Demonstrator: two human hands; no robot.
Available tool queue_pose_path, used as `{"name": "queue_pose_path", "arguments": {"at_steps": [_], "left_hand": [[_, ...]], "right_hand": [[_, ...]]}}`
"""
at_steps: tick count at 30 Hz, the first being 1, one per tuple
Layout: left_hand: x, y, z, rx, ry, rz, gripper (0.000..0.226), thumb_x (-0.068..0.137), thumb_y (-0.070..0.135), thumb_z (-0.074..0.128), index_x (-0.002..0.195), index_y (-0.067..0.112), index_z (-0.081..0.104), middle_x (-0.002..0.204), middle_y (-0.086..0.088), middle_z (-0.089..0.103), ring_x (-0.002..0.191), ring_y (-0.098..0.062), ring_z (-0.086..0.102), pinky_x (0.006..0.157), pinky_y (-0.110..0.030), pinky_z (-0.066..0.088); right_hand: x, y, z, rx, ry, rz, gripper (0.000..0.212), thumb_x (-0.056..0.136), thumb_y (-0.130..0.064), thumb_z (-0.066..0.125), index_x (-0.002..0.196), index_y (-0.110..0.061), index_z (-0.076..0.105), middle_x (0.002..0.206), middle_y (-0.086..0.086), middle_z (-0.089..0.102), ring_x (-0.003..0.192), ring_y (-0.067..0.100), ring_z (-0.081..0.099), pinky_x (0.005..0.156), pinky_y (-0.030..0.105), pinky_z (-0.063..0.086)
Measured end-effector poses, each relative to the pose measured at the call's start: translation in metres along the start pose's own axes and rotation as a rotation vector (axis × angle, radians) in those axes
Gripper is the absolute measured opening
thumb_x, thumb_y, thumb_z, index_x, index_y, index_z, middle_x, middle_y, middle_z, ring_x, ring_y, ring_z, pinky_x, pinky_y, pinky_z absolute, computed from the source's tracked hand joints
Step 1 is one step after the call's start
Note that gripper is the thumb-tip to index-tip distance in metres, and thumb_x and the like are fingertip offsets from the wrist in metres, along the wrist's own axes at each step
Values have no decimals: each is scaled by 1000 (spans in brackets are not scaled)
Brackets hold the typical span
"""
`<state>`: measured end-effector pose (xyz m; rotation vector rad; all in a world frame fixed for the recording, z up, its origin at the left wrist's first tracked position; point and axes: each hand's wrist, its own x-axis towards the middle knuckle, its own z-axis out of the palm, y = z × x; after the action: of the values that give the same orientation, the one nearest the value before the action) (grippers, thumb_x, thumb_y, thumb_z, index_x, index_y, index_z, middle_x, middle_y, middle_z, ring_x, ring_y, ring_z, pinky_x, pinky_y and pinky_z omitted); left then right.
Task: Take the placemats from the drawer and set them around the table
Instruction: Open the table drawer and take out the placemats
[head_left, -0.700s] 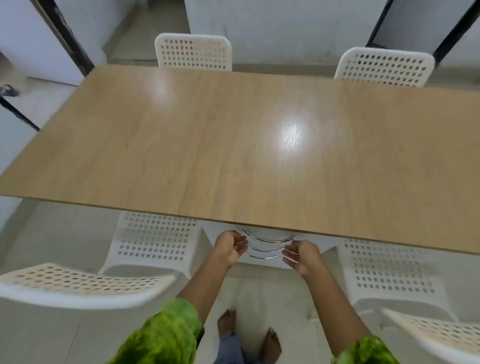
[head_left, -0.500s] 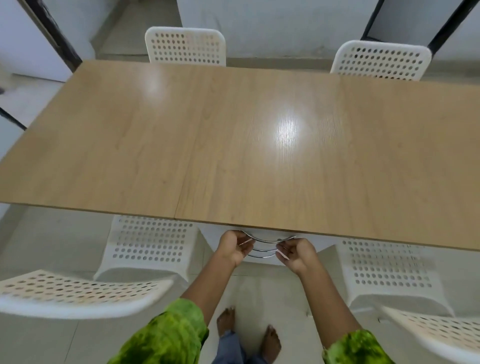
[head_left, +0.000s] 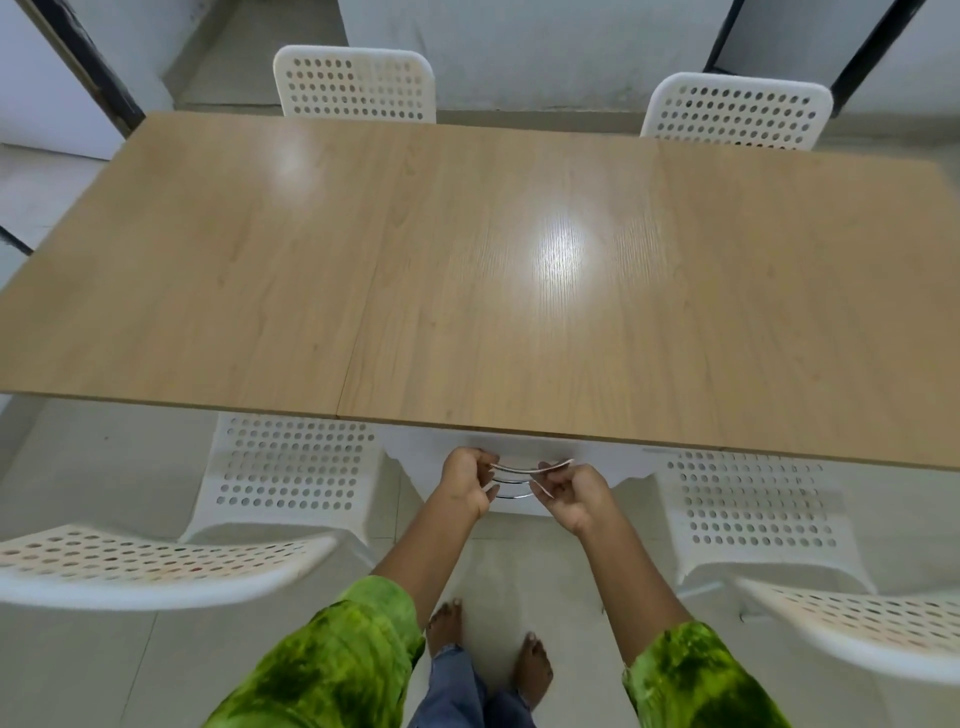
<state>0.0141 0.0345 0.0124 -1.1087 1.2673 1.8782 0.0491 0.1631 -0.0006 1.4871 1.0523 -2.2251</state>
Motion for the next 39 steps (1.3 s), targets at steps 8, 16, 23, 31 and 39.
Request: {"name": "queue_pose_path", "arguments": {"at_steps": [8,16,23,31,39], "left_hand": [[-61,-26,-36,410,362,330,29,87,12,55,114,5,52,121,-11,42,106,-25,42,84,-34,39],[-67,-33,-77,1584,240,856,43,96,35,27,110,13,60,119,-2,60,118,-18,49,113,-39,16],[-73,-32,-74,1821,215,633,38,97,31,32,90,7,61,93,-10,63,81,-23,54,82,-32,41],[-63,-38,-80,1565,235,578,46,95,31,41,132,4,40,135,-14,40,121,-30,45,94,-38,41],[-27,-40,-83,1081,182,268,69,92,33,52,144,0,22,148,-19,33,133,-34,39,107,-38,36]], "right_hand": [[-58,5,-26,-894,-12,-136,18,90,-2,41,90,-2,59,99,22,61,84,25,56,73,39,49],[-78,-1,-30,-1759,101,-591,18,87,-7,40,79,-9,56,80,6,56,82,25,53,58,25,36],[-65,-1,-47,-1773,-126,-313,20,90,-6,41,81,-8,58,95,17,63,74,22,52,67,28,44],[-56,13,-68,-1500,-108,-74,19,90,-3,39,102,-6,53,95,11,55,66,20,57,55,25,41],[-26,41,-79,-1276,114,-199,11,85,-4,43,75,-8,42,71,3,41,64,19,43,58,25,36]]}}
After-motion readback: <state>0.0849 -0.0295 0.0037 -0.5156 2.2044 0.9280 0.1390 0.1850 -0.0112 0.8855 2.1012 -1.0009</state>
